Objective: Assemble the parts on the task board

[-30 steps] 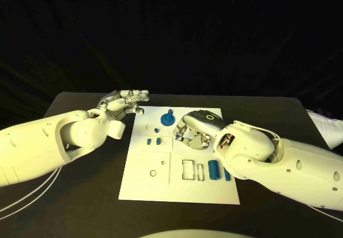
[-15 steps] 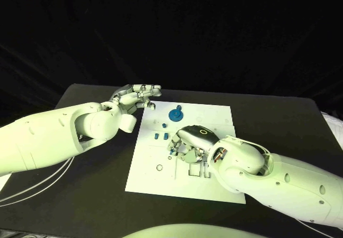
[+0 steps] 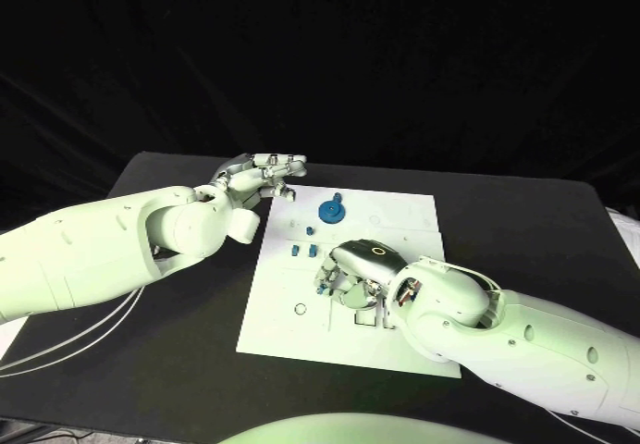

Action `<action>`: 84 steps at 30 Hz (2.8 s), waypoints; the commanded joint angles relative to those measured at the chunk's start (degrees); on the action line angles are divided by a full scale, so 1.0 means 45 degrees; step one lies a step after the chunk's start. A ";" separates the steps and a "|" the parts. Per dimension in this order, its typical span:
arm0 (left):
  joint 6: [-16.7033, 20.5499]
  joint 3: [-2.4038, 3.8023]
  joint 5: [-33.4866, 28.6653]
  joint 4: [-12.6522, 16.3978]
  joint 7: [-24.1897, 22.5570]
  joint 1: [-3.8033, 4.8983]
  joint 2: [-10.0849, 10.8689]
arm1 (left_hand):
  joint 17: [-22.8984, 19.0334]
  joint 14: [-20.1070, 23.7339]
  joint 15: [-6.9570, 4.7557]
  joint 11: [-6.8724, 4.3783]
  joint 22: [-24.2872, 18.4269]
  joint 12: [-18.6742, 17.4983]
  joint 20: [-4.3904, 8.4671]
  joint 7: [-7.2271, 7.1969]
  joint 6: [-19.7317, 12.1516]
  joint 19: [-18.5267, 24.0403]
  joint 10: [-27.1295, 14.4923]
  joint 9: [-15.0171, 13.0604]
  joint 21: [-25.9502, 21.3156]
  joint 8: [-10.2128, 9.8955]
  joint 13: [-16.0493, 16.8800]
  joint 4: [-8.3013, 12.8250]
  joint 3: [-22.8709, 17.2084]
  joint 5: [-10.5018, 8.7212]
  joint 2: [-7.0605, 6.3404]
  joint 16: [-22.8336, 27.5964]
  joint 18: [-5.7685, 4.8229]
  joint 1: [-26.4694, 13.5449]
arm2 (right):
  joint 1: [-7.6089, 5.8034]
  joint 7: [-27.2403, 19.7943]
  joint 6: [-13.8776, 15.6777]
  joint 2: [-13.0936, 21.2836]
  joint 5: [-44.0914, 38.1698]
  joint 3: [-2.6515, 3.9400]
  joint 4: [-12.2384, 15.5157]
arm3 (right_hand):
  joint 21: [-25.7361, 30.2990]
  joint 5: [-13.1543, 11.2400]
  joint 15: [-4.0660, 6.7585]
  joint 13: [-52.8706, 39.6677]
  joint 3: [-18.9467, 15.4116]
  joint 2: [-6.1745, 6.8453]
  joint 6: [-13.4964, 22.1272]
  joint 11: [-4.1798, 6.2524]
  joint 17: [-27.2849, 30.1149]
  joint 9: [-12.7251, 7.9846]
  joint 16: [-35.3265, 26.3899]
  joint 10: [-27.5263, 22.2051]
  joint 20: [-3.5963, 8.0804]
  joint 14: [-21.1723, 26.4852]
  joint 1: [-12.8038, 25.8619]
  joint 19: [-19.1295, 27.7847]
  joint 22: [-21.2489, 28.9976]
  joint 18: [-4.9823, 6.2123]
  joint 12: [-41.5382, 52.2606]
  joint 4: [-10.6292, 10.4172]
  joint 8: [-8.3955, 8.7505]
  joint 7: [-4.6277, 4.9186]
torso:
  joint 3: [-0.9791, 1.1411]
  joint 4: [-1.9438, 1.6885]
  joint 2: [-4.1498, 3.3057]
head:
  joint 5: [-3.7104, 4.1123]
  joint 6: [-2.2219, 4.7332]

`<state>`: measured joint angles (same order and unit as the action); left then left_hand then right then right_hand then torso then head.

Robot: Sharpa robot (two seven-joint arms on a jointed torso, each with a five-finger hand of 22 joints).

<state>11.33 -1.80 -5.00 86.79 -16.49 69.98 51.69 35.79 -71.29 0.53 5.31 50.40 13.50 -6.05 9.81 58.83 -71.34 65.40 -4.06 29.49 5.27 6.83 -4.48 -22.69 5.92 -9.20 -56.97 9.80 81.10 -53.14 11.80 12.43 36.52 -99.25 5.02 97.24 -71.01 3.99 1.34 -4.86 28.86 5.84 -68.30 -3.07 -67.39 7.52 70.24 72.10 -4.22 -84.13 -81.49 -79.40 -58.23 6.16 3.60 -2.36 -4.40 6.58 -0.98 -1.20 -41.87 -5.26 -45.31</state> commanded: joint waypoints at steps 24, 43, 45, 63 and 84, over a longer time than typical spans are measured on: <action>-0.0361 0.0008 0.0076 0.0008 0.0021 0.0004 -0.0013 | -0.0034 0.0071 0.0026 0.0055 -0.0034 0.0074 -0.0039 0.0044 -0.0139 0.0058 -0.0135 0.0030 -0.0099 -0.0076 0.0021 0.0075 0.0020 -0.0019 0.0018 0.0058 0.0123 -0.0002 | 0.0128 0.0279 0.0214 -0.0210 -0.0884 -0.0059 -0.0130 | 0.0010 0.0119 0.0060 0.0021 0.0027 -0.0111 0.0029 -0.0043 0.0007 0.0011 0.0049 -0.0071 0.0038 -0.0540 0.0004 0.0008 0.0022 -0.0018 -0.0006 0.0133 -0.0004 0.0084 | 0.0000 0.0008 -0.0009 | -0.0085 -0.0141; -0.0456 0.0008 0.0125 0.0023 0.0087 0.0004 0.0028 | -0.0066 0.0085 0.0033 0.0061 -0.0041 0.0093 -0.0045 0.0050 -0.0163 0.0056 -0.0165 0.0032 -0.0110 -0.0083 0.0025 0.0091 0.0023 -0.0018 0.0019 0.0069 0.0122 -0.0006 | 0.0146 0.0489 0.0152 -0.0095 -0.1447 -0.0054 0.0029 | 0.0005 0.0142 0.0057 0.0024 0.0018 -0.0100 0.0025 -0.0047 -0.0002 0.0016 0.0061 -0.0070 0.0038 -0.0541 0.0023 0.0007 0.0014 -0.0020 -0.0002 0.0149 -0.0004 0.0089 | -0.0004 0.0008 0.0011 | -0.0072 -0.0199; -0.0465 0.0008 0.0129 0.0024 0.0092 0.0004 0.0028 | -0.0066 0.0085 0.0033 0.0061 -0.0041 0.0093 -0.0045 0.0050 -0.0163 0.0056 -0.0165 0.0032 -0.0110 -0.0083 0.0025 0.0091 0.0023 -0.0018 0.0019 0.0069 0.0122 -0.0006 | 0.0146 0.0509 0.0108 -0.0095 -0.1501 -0.0054 0.0023 | 0.0005 0.0142 0.0057 0.0024 0.0018 -0.0100 0.0025 -0.0047 -0.0002 0.0016 0.0061 -0.0070 0.0038 -0.0541 0.0023 0.0007 0.0014 -0.0020 -0.0002 0.0149 -0.0004 0.0089 | -0.0007 0.0006 0.0004 | -0.0067 -0.0194; -0.0501 0.0008 0.0170 0.0037 0.0112 0.0004 0.0026 | -0.0066 0.0085 0.0033 0.0061 -0.0041 0.0093 -0.0045 0.0050 -0.0163 0.0056 -0.0165 0.0032 -0.0110 -0.0083 0.0025 0.0091 0.0023 -0.0018 0.0019 0.0069 0.0122 -0.0006 | 0.0145 0.0620 -0.0423 -0.0229 -0.1984 -0.0055 -0.0075 | -0.0002 0.0151 0.0054 0.0029 0.0003 -0.0089 0.0018 -0.0049 -0.0012 0.0023 0.0075 -0.0067 0.0036 -0.0542 0.0048 0.0004 0.0004 -0.0022 0.0003 0.0164 -0.0005 0.0090 | -0.0018 0.0002 0.0013 | -0.0060 -0.0226; -0.0615 0.0008 0.0175 0.0057 0.0259 0.0005 0.0038 | -0.0093 0.0100 0.0045 0.0075 -0.0054 0.0120 -0.0055 0.0059 -0.0199 0.0054 -0.0235 0.0034 -0.0129 -0.0090 0.0028 0.0115 0.0034 -0.0018 0.0016 0.0069 0.0122 -0.0023 | 0.0141 0.0934 -0.0825 -0.0442 -0.1822 -0.0120 -0.0363 | 0.0754 0.0246 -0.0291 0.0283 -0.0426 0.0385 0.1873 -0.0448 0.0514 -0.0409 -0.0285 -0.1625 -0.0228 -0.0385 0.0991 0.0469 0.1112 0.0174 -0.0019 -0.0001 0.0224 0.0427 | -0.0013 0.0010 0.0013 | -0.0006 -0.0188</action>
<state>9.82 -1.80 -4.45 86.88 -15.39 69.98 51.88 35.44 -71.08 0.73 5.51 50.20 13.76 -6.05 10.00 58.21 -71.34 64.79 -3.98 29.28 5.06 6.90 -4.32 -22.54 5.92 -9.20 -56.97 9.80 81.10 -52.70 14.44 10.32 34.45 -107.28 4.69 96.08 -67.98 4.88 0.42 -4.00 27.22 7.20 -60.89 -4.76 -65.29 5.94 69.16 65.61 -5.28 -84.04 -77.22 -77.62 -53.71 6.16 3.94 -2.36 -3.52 8.36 -1.05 -1.20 -41.81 -5.28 -46.21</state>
